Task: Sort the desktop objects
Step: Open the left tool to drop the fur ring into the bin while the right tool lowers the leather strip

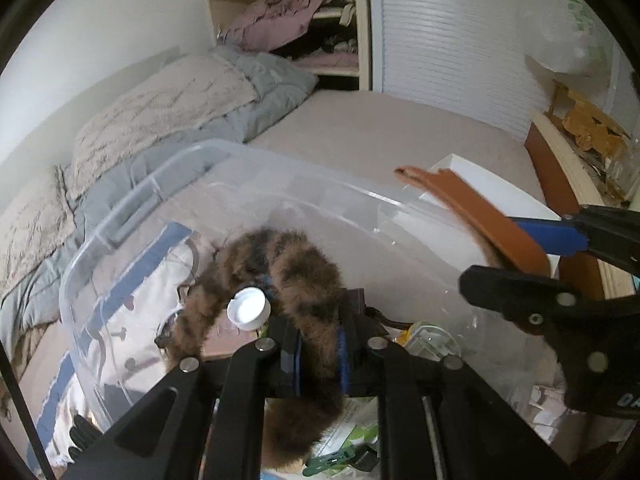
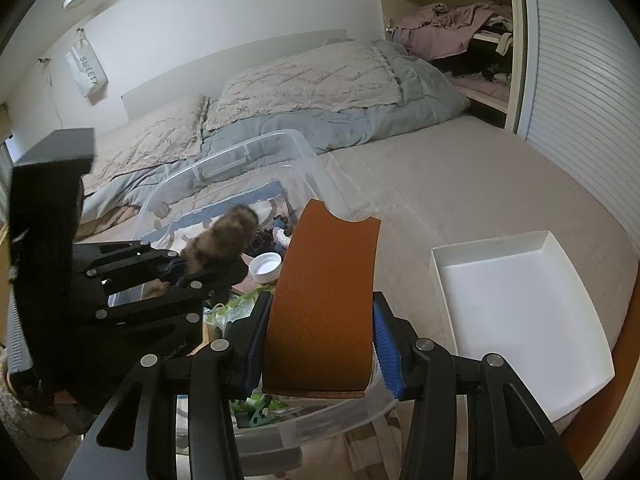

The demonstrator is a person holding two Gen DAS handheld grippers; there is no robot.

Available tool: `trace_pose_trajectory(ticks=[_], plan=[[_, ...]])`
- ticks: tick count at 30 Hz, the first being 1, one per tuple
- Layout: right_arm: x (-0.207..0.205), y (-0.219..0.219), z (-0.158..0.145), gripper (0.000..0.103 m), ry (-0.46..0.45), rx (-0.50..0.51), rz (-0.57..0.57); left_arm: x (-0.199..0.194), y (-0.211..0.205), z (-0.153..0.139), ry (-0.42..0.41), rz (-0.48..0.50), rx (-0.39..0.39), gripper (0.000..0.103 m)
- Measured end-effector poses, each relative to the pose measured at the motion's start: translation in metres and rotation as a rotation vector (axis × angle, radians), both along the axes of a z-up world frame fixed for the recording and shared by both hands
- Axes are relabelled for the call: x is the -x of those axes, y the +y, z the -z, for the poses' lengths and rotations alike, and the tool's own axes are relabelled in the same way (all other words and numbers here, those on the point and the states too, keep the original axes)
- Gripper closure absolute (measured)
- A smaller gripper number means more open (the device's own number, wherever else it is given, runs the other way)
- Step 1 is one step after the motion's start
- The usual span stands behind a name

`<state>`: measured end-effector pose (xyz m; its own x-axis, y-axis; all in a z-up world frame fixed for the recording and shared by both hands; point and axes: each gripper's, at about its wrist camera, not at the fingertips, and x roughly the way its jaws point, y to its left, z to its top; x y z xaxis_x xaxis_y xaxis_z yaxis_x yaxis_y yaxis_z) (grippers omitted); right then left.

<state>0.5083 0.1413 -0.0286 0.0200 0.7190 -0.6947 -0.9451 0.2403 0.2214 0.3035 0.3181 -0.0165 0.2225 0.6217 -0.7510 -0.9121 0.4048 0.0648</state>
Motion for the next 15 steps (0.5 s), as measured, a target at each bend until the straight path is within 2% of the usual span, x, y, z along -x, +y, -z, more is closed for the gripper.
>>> trace_pose_trajectory(ticks=[1,2,3,4,5,7,15], plan=[[0.0,-0.001,0.0,0.055,0.001,0.0,0.001,-0.001,0.001,0.001,0.013,-0.011,0.007,0.074],[0.0,-0.001,0.0,0.055,0.001,0.001,0.001,-0.001,0.002,0.003,0.033,-0.034,0.005,0.048],[0.001,-0.001,0.0,0.055,0.001,0.002,0.001,-0.001,0.001,0.003,0.04,-0.046,-0.001,0.031],[0.001,-0.001,0.0,0.055,0.001,0.003,0.0,0.001,0.0,0.002,0.036,-0.057,-0.016,0.009],[0.001,-0.001,0.0,0.055,0.002,0.004,-0.002,0.004,-0.005,-0.002,0.016,-0.064,-0.041,0.005],[0.0,-0.001,0.0,0.055,0.005,0.002,-0.001,0.009,-0.01,-0.006,-0.003,-0.076,-0.056,0.005],[0.006,0.0,-0.002,0.055,0.015,-0.002,-0.007,0.018,-0.027,-0.005,0.004,-0.097,-0.072,0.005]])
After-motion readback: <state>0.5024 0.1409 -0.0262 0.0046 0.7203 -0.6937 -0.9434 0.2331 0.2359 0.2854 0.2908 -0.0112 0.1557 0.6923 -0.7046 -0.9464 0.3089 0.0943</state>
